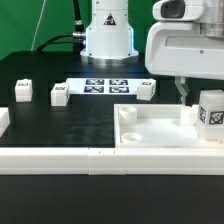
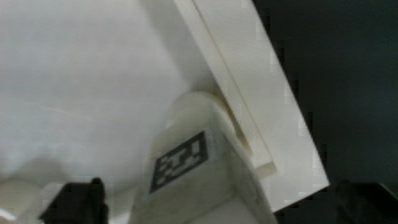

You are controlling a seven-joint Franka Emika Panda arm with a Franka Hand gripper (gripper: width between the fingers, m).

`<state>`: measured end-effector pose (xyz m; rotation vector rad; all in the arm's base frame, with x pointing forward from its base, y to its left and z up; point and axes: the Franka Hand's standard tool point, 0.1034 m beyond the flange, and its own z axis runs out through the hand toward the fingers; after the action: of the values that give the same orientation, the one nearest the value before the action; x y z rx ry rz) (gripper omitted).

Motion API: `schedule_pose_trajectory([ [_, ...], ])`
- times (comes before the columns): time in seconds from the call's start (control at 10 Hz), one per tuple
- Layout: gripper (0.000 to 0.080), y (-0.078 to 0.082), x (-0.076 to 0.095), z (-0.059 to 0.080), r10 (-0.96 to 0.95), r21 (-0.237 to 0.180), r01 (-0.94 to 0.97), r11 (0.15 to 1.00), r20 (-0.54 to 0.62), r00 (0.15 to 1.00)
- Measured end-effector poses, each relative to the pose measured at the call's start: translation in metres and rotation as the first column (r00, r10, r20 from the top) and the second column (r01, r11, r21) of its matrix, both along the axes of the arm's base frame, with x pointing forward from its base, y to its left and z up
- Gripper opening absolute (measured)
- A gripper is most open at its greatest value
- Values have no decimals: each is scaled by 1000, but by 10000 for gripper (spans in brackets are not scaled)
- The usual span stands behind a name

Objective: Assemble one leg

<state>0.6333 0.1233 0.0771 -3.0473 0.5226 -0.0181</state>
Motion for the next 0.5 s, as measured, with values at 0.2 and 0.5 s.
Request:
schedule_pose_trajectory([
  [0.2,649,-9,2,0,215,-7,-215,977,8,977],
  [0.5,649,-11,2,0,433,-16,-433,901,16,901],
])
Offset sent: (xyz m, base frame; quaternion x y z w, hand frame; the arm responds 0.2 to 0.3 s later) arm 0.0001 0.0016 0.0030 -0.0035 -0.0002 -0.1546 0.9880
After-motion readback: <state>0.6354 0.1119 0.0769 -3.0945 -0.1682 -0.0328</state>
